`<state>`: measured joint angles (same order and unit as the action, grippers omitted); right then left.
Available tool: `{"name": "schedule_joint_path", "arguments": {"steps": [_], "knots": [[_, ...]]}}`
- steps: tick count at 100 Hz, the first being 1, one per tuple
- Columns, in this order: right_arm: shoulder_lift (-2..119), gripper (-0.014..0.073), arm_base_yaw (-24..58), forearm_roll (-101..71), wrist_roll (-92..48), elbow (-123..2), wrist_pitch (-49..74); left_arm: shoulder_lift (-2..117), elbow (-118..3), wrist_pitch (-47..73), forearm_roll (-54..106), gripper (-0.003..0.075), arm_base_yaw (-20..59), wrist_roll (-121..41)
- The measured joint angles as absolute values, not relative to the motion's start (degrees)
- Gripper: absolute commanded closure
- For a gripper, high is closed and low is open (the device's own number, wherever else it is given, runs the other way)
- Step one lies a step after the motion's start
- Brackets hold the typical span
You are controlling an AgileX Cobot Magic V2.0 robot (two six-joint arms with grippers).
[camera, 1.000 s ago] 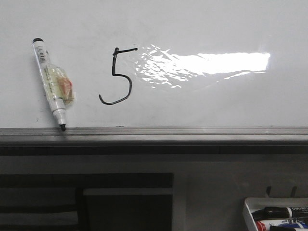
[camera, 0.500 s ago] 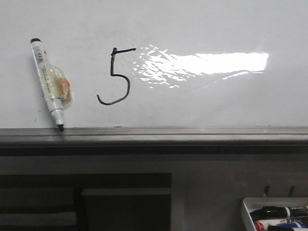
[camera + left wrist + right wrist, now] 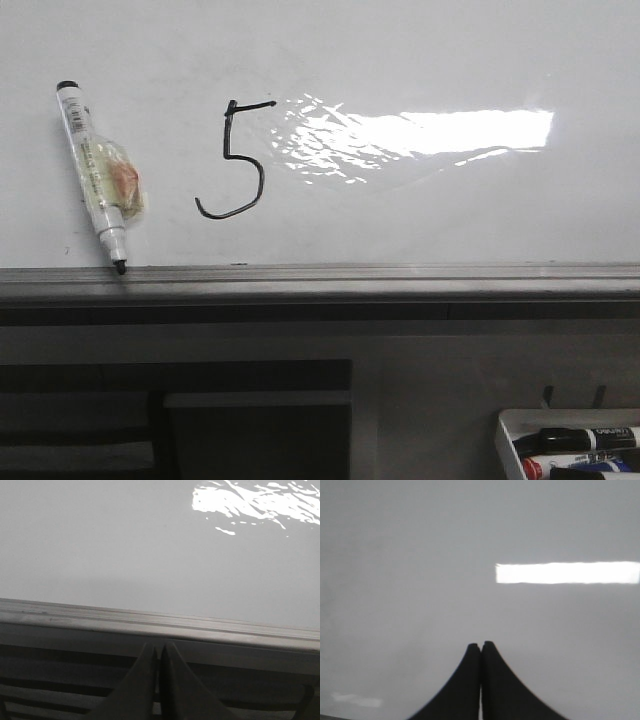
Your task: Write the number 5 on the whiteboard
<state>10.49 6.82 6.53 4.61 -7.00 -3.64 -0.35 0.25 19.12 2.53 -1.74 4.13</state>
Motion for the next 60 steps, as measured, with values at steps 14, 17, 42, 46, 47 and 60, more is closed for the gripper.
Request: {"name": "schedule_joint_path", "arguments": {"steps": [14, 17, 42, 46, 47, 60], "knots": [[6.3, 0.0656, 0.2, 3.3, -0.7, -6.5, 1.6, -0.3, 0.2, 19.1, 2.5, 0.0741, -1.7, 4.1], [5.7, 0.0656, -1.3, 2.6, -1.7, -6.3, 2.3, -0.3, 0.2, 19.1, 2.5, 0.0741, -1.7, 4.1], [0.1, 0.0656, -6.8, 0.9, -3.8, 1.0, 4.3, -0.3, 0.2, 19.1, 2.5, 0.0741, -1.7, 4.1], [-0.2, 0.0656, -7.1, 0.9, -3.8, 1.0, 6.9, -0.3, 0.2, 19.1, 2.6, 0.0741, -1.7, 4.1], [-0.2, 0.0656, -7.1, 0.9, -3.8, 1.0, 7.3, -0.3, 0.2, 19.1, 2.6, 0.0741, -1.7, 4.1], [-0.6, 0.0656, -7.1, 0.9, -3.9, 1.0, 14.3, -0.3, 0.2, 19.1, 2.6, 0.0741, -1.7, 4.1]]}}
